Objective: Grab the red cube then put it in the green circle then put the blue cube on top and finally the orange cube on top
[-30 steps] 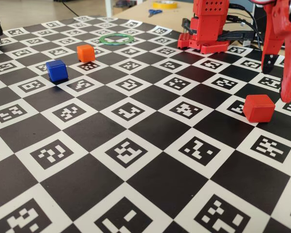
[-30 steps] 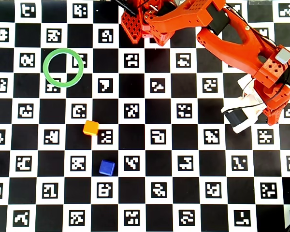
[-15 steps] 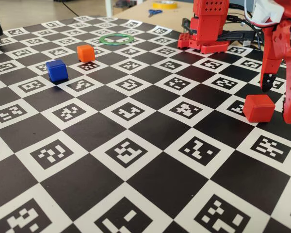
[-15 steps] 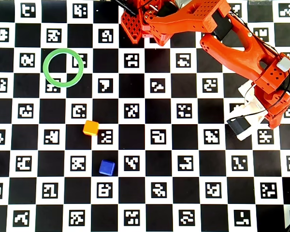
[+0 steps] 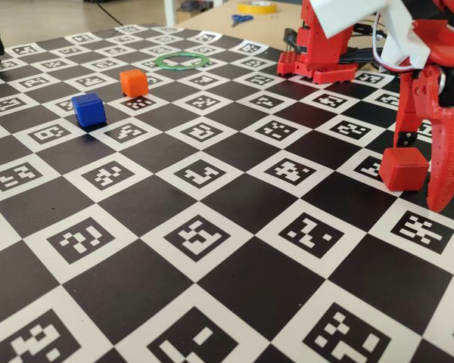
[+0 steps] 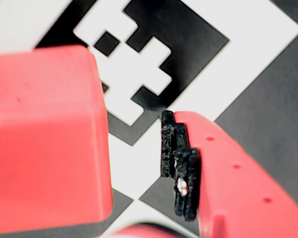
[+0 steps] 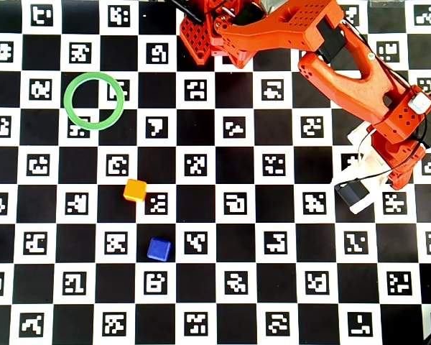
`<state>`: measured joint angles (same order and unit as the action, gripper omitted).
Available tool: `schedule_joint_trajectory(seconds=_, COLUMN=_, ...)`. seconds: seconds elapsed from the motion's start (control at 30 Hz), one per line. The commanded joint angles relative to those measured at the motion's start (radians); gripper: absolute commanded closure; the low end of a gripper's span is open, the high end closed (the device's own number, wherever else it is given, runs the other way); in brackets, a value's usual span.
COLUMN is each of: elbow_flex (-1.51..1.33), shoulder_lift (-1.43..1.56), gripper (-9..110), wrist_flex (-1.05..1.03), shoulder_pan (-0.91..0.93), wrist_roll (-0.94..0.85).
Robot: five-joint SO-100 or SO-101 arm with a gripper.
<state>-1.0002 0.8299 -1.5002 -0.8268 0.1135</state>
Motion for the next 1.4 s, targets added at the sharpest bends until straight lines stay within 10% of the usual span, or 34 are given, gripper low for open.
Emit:
schedule_joint_trajectory(seconds=0.0, elbow_flex=0.023, shoulder_lift=0.041, gripper=56, wrist_flex=0.006, shoulder_pan=0.012, wrist_roll=-0.008)
schedule_joint_trajectory(seconds=1.37, elbow_flex=0.120, shoulder_lift=0.018, gripper=94, wrist_flex=-0.061, shoulder_pan=-0.003, wrist_roll=-0.011)
